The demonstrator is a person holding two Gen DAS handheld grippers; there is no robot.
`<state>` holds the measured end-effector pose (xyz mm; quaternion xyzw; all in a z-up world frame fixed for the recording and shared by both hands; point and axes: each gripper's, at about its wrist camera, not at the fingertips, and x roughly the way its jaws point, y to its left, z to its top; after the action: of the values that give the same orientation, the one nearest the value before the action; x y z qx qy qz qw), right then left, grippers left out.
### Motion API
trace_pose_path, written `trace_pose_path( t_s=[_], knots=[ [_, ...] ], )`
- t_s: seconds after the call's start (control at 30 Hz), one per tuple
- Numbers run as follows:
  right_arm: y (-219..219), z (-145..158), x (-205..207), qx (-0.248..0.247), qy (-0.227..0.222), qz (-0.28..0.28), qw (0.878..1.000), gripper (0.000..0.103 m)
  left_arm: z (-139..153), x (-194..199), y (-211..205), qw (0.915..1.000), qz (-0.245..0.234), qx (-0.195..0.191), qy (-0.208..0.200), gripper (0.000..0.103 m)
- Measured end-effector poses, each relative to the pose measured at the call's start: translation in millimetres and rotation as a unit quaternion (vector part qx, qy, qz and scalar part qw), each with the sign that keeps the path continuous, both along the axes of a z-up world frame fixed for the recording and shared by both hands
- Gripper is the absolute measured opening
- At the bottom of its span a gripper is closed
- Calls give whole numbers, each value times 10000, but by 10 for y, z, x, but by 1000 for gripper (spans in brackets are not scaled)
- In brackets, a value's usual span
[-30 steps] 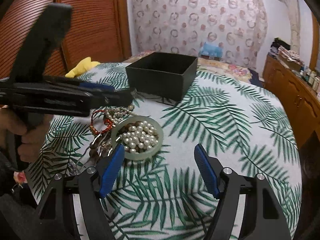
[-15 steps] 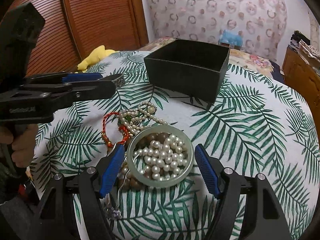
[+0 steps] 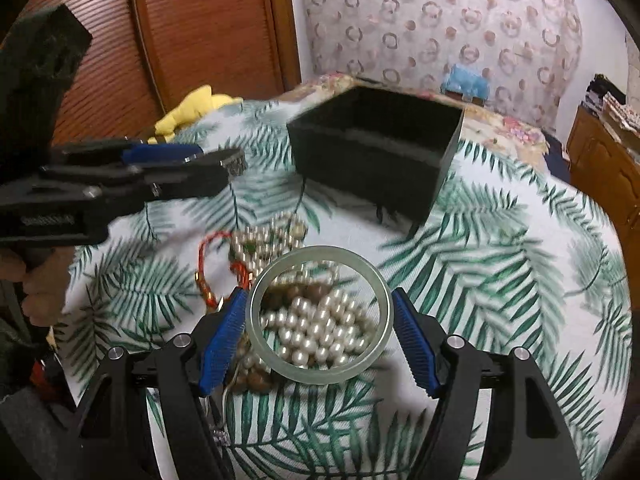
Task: Organize jewelry
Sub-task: 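Grasp the silver bangle with the left tool while the right grasps the jade bangle, then drop the silver bangle into the box with left tool while right drops jade bangle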
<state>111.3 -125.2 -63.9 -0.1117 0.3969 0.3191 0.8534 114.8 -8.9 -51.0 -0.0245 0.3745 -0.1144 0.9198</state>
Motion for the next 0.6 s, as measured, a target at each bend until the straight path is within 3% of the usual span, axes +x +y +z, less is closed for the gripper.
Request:
trace_pose_path(
  t_s=[0.33, 0.6],
  knots=[
    [-188, 373, 430, -24, -455, -315, 9985, 75, 174, 415, -31, 9996, 29, 249, -111, 57],
    [-321, 516, 778, 64, -559, -616, 9965, 75, 179, 882, -152, 9995, 38, 292, -63, 57]
  ],
)
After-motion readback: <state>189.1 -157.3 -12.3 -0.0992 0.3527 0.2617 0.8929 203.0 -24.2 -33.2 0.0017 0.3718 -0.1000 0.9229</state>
